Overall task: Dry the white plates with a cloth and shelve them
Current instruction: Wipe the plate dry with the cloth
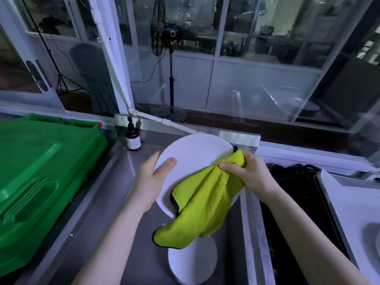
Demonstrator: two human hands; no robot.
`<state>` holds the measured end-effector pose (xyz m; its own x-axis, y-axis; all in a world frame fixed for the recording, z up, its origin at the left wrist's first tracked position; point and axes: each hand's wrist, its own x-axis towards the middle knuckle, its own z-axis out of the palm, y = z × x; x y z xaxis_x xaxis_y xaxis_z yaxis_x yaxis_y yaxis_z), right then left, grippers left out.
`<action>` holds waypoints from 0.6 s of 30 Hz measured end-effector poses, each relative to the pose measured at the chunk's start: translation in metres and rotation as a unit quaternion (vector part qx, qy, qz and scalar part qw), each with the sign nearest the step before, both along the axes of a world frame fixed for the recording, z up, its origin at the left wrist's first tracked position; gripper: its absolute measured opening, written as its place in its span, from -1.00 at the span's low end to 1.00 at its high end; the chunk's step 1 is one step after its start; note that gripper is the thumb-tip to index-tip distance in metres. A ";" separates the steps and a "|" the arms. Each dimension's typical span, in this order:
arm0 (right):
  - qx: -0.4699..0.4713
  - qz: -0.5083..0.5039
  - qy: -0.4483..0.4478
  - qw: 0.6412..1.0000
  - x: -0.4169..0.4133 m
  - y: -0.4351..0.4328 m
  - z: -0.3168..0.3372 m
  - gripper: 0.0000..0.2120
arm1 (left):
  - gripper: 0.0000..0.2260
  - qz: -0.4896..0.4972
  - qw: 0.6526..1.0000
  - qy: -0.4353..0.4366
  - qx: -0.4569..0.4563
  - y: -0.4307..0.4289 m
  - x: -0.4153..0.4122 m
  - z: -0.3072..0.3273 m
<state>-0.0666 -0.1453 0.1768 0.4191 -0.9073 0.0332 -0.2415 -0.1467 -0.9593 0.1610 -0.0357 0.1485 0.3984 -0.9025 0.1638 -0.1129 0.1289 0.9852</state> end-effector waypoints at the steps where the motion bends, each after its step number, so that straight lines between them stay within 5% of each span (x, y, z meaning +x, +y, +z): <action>1: -0.042 0.020 0.046 0.998 0.003 -0.004 0.008 -0.68 | -0.91 -0.018 0.999 -0.041 -0.004 -0.003 0.003 0.006; 5: -0.245 0.108 0.197 0.943 0.029 -0.010 0.033 -0.67 | -0.67 -0.075 0.981 -0.181 -0.004 -0.014 -0.002 0.025; 8: -0.292 0.134 0.204 0.925 0.039 -0.008 0.037 -0.64 | -0.58 -0.073 0.977 -0.197 -0.030 -0.015 -0.007 0.026; 11: -0.206 0.087 0.149 0.963 0.025 -0.010 0.025 -0.69 | -0.67 -0.011 0.990 -0.135 -0.023 -0.007 -0.002 0.015; 13: -0.077 0.057 0.023 0.995 0.012 -0.002 0.009 -0.77 | -0.81 0.037 0.999 -0.014 0.008 0.000 0.000 0.006; 15: 0.033 0.034 -0.083 0.995 0.003 0.008 -0.008 -0.71 | -0.66 0.076 0.993 0.090 0.027 0.004 0.002 -0.001; 18: 0.056 0.013 -0.059 0.997 -0.003 0.015 -0.020 -0.66 | -0.68 0.069 0.992 0.088 0.053 0.006 0.004 -0.004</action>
<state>-0.0692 -0.1307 0.1567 0.4424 -0.8966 -0.0179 -0.1236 -0.0412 -0.9915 0.1648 -0.0294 0.1444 0.5341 -0.8453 -0.0116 0.0528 0.0197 0.9984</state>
